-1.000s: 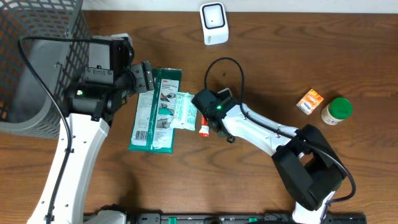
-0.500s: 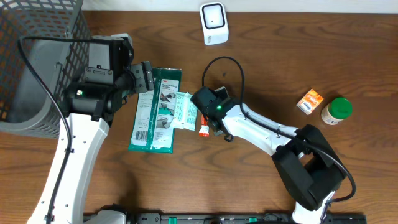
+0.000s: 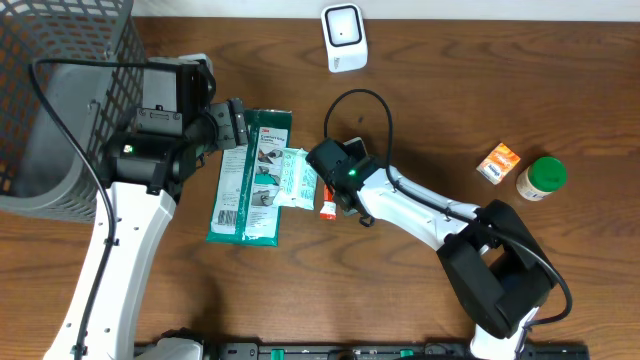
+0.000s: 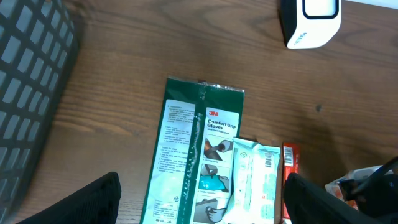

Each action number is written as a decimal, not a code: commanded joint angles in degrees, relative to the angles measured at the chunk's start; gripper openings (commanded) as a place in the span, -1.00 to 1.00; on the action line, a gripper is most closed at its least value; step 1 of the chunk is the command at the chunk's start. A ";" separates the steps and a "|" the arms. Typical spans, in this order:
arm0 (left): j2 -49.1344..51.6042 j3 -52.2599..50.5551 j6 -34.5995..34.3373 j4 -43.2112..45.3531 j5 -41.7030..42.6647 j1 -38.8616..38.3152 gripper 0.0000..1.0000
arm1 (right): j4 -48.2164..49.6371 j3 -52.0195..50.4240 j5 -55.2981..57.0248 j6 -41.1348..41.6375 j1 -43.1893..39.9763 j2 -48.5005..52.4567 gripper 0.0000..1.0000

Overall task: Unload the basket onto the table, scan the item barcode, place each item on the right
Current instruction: 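Grasp the second Kleenex tissue pack with the right gripper, then lift the tissue pack and hold it at the white scanner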

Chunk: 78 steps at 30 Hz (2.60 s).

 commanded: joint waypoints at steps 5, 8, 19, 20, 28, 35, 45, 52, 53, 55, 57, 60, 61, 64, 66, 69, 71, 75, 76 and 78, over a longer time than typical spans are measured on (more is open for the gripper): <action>0.04 -0.07 -0.35 -0.09 -0.28 -0.02 0.68 | 0.76 -0.79 1.75 -0.66 -0.02 -1.01 -0.30; 0.04 -0.07 -0.35 -0.09 -0.28 -0.02 0.68 | 1.97 -2.01 1.60 -0.63 -0.02 -1.01 -0.37; 0.04 -0.07 -0.35 -0.09 -0.28 -0.02 0.68 | 3.17 -4.90 1.33 -0.63 0.02 -0.98 -0.50; 0.04 -0.07 -0.35 -0.07 -0.28 -0.02 0.68 | 3.45 -5.20 1.31 -0.63 0.04 -0.98 -0.50; 0.04 -0.07 -0.35 -0.09 -0.28 -0.02 0.68 | 6.38 -7.96 1.29 -0.63 0.09 -0.98 -0.77; 0.04 -0.07 -0.35 -0.09 -0.28 -0.02 0.68 | 5.81 -8.74 1.27 -0.63 0.09 -0.98 -0.74; 0.04 -0.07 -0.35 -0.09 -0.28 -0.02 0.68 | 5.77 -9.35 -0.09 -0.66 0.11 -0.98 -0.54; 0.04 -0.07 -0.35 -0.09 -0.28 -0.02 0.68 | 5.09 -9.35 -0.20 -0.66 0.11 -0.98 -0.98; 0.04 -0.07 -0.35 -0.09 -0.28 -0.02 0.68 | 5.09 -9.35 -0.22 -0.66 0.11 -0.98 -0.98; 0.04 -0.07 -0.35 -0.09 -0.28 -0.02 0.68 | 5.01 -8.96 -0.61 -0.68 0.09 -1.27 -0.98; 0.04 -0.07 -0.35 -0.09 -0.28 -0.02 0.68 | 3.41 -7.17 -2.99 -0.70 0.00 -2.36 -0.98; 0.04 -0.07 -0.35 -0.09 -0.28 -0.02 0.68 | -0.74 -2.62 -8.41 -2.25 -0.90 -5.73 -0.98; 0.04 -0.07 -0.35 -0.09 -0.28 -0.02 0.68 | -2.45 -0.83 -10.29 -2.91 -1.44 -7.17 -0.98; 0.04 -0.07 -0.35 -0.09 -0.28 -0.02 0.68 | -7.32 3.93 -15.80 -3.23 -3.54 -11.28 -0.98; 0.04 -0.07 -0.35 -0.09 -0.28 -0.02 0.68 | -9.66 6.01 -20.55 -3.21 -5.25 -13.86 -0.98; 0.04 -0.07 -0.35 -0.09 -0.28 -0.02 0.68 | -11.89 7.43 -30.77 -3.23 -9.11 -18.49 -0.98; 0.04 -0.07 -0.35 -0.09 -0.28 -0.02 0.68 | -12.35 7.43 -37.81 -3.26 -12.26 -21.20 -0.98; 0.04 -0.07 -0.35 -0.09 -0.28 -0.02 0.68 | -11.72 7.43 -50.71 -3.52 -19.06 -23.74 -0.98; 0.04 -0.07 -0.35 -0.09 -0.28 -0.02 0.68 | -10.45 7.43 -55.39 -3.78 -21.62 -23.74 -0.98; 0.04 -0.07 -0.35 -0.09 -0.28 -0.02 0.68 | -8.85 7.43 -60.30 -3.91 -23.91 -23.41 -0.98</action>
